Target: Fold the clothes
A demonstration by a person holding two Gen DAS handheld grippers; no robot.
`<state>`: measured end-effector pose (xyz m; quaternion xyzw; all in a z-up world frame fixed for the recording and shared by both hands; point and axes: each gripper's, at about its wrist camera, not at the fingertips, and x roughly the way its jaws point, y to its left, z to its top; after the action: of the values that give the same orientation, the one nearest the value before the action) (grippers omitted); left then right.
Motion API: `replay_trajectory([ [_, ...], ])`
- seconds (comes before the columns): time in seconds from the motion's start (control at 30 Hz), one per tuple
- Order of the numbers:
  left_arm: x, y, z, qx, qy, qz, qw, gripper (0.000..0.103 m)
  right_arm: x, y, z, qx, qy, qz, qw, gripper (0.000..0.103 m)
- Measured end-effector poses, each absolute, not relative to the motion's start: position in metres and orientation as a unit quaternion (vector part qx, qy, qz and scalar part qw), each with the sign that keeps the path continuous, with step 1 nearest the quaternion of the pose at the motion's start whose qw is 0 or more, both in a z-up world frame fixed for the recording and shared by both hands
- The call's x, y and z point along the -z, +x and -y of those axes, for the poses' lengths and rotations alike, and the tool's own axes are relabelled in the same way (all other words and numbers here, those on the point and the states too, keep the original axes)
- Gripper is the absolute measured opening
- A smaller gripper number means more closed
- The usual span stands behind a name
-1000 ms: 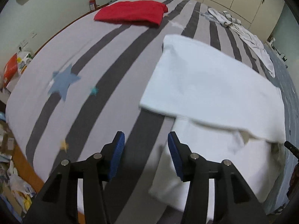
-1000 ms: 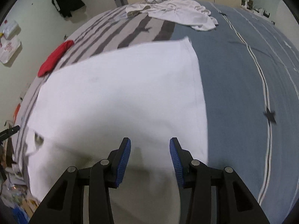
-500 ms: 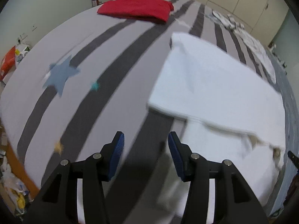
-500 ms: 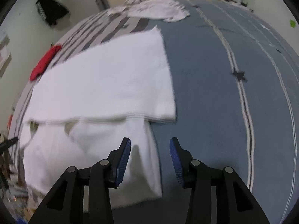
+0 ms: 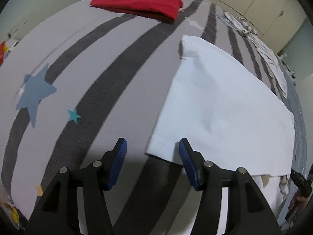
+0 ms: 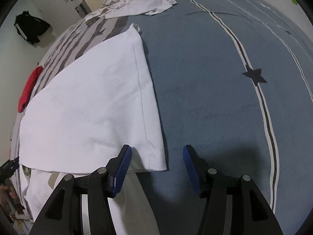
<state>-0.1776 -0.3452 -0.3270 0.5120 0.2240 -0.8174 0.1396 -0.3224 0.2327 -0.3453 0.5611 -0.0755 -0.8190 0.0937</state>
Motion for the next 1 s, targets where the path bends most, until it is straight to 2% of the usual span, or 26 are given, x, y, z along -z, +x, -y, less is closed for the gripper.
replay_trajectory([
  [0.07, 0.328, -0.178, 0.341, 0.82, 0.513, -0.221, 0.128, 0.043, 0.345, -0.32, -0.235, 0.818, 0.562, 0.086, 0.093, 0.051],
  [0.13, 0.33, -0.18, 0.338, 0.819, 0.517, -0.215, 0.125, 0.021, 0.346, -0.319, -0.234, 0.814, 0.565, 0.09, 0.097, 0.051],
  [0.23, 0.332, -0.182, 0.333, 0.818, 0.521, -0.217, 0.114, 0.01, 0.347, -0.32, -0.233, 0.812, 0.567, 0.093, 0.101, 0.051],
  [0.3, 0.331, -0.184, 0.33, 0.819, 0.522, -0.209, 0.111, 0.007, 0.347, -0.322, -0.232, 0.811, 0.568, 0.093, 0.104, 0.049],
  [0.37, 0.329, -0.185, 0.328, 0.82, 0.522, -0.207, 0.113, 0.006, 0.347, -0.324, -0.23, 0.81, 0.568, 0.089, 0.117, 0.031],
  [0.4, 0.328, -0.185, 0.328, 0.82, 0.52, -0.209, 0.113, 0.006, 0.345, -0.325, -0.23, 0.809, 0.569, 0.09, 0.121, 0.026],
  [0.43, 0.326, -0.184, 0.327, 0.822, 0.518, -0.209, 0.115, 0.006, 0.342, -0.327, -0.231, 0.808, 0.569, 0.092, 0.123, 0.012],
  [0.47, 0.324, -0.184, 0.327, 0.823, 0.516, -0.208, 0.117, 0.006, 0.339, -0.328, -0.232, 0.807, 0.569, 0.094, 0.126, 0.007],
  [0.73, 0.282, -0.177, 0.335, 0.837, 0.482, -0.228, 0.122, 0.005, 0.316, -0.34, -0.238, 0.801, 0.57, 0.11, 0.144, 0.005],
  [0.87, 0.235, -0.196, 0.338, 0.86, 0.449, -0.216, 0.111, 0.005, 0.268, -0.35, -0.246, 0.818, 0.536, 0.137, 0.159, 0.005],
  [1.0, 0.195, -0.235, 0.354, 0.878, 0.418, -0.211, 0.103, 0.005, 0.227, -0.372, -0.239, 0.834, 0.508, 0.13, 0.172, 0.005],
])
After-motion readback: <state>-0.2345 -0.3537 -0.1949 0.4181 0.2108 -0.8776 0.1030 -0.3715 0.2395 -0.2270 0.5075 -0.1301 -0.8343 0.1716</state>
